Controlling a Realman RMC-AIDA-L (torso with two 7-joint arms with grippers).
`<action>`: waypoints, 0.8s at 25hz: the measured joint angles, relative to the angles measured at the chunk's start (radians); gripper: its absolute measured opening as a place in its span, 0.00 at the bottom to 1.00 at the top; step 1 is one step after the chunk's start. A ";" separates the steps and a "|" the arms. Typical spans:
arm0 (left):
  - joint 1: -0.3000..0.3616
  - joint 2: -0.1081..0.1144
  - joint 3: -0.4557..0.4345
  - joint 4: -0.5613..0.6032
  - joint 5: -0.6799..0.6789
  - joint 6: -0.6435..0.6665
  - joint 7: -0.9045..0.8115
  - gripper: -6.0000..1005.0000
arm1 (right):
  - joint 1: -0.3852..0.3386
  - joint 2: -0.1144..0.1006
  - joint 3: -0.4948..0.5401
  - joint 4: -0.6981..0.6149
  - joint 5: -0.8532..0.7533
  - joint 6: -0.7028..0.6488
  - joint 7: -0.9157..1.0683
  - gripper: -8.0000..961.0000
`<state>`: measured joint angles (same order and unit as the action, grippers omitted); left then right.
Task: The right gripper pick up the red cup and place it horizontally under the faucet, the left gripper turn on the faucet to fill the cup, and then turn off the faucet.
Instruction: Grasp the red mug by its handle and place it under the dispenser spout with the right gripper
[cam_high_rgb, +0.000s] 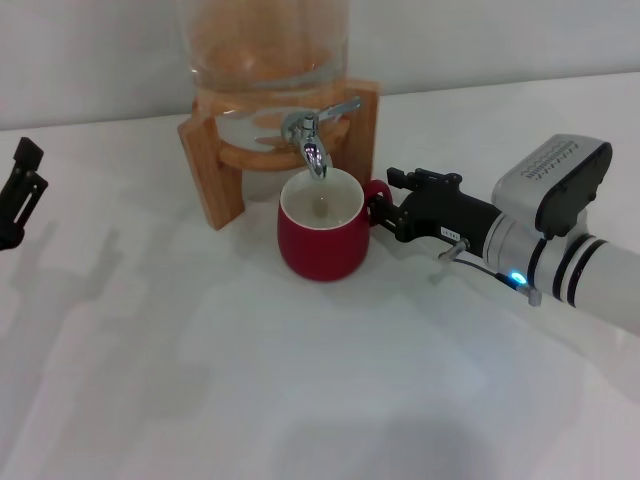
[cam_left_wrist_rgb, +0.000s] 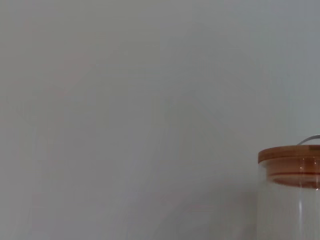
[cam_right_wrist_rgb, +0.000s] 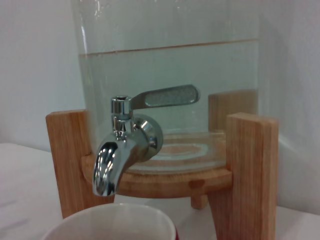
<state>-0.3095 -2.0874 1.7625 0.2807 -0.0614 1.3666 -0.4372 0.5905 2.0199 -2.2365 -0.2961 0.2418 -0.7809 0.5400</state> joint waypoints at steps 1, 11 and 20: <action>0.000 0.000 0.000 0.000 0.000 0.000 0.000 0.86 | 0.000 0.000 0.000 0.000 0.000 0.000 0.000 0.47; -0.003 0.001 0.000 0.000 -0.001 -0.006 0.000 0.86 | -0.020 -0.003 -0.001 -0.002 -0.001 -0.003 0.000 0.47; -0.003 0.002 0.000 0.000 -0.002 -0.008 0.000 0.86 | -0.041 -0.006 -0.005 -0.009 -0.001 -0.028 0.003 0.47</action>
<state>-0.3130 -2.0853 1.7625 0.2807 -0.0633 1.3590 -0.4372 0.5493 2.0143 -2.2415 -0.3052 0.2407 -0.8093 0.5426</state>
